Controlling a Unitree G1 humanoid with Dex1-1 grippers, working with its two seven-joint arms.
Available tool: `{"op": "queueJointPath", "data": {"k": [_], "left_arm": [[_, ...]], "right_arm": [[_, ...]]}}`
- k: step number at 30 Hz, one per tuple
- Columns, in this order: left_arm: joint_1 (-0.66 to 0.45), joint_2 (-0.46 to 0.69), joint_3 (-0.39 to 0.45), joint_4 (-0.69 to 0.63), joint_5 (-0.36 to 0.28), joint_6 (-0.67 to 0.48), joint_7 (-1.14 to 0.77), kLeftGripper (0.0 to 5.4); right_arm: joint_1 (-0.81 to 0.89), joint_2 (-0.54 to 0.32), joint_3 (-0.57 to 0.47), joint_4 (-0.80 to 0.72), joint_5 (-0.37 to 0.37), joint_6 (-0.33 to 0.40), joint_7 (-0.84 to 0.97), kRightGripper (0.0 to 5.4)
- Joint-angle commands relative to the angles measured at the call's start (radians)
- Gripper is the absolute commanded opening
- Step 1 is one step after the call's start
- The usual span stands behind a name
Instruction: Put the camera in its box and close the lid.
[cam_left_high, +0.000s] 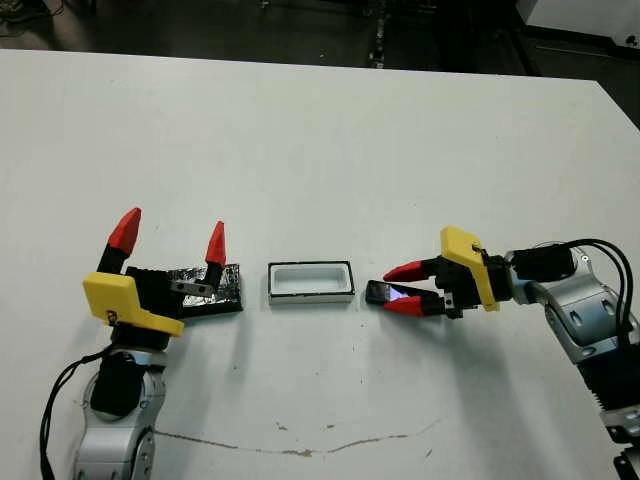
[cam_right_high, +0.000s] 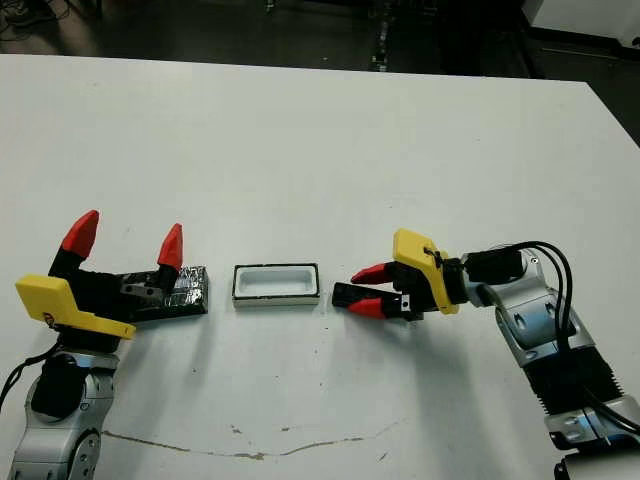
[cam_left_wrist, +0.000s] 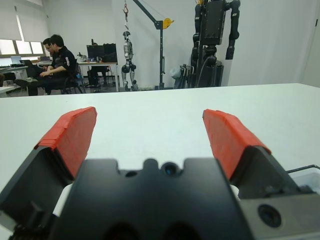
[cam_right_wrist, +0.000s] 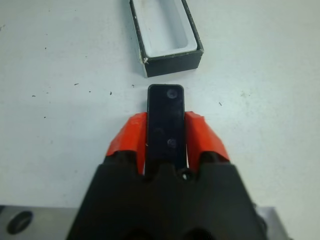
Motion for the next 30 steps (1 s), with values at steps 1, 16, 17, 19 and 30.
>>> {"op": "queueJointPath", "data": {"k": [1, 16, 17, 19, 30], "left_arm": [[0.012, -0.002, -0.002, -0.001, 0.002, 0.007, 0.004, 5.4], [0.012, -0.008, -0.003, -0.004, 0.009, 0.012, 0.017, 5.4], [0.012, -0.01, -0.003, -0.005, 0.006, 0.014, 0.018, 5.4], [0.012, -0.008, -0.003, -0.006, 0.01, 0.014, 0.019, 5.4], [0.017, -0.008, -0.002, -0.005, 0.01, 0.015, 0.016, 5.4]], "right_arm": [[0.009, -0.003, -0.007, 0.013, 0.006, -0.02, 0.011, 1.67], [-0.003, -0.015, -0.008, 0.009, -0.009, -0.046, 0.013, 1.67], [-0.006, -0.016, -0.008, 0.006, -0.009, -0.04, 0.011, 1.67], [-0.017, -0.015, -0.016, 0.01, 0.0, -0.015, 0.008, 1.67], [-0.173, 0.011, -0.097, 0.078, 0.127, 0.182, 0.04, 1.67]]}}
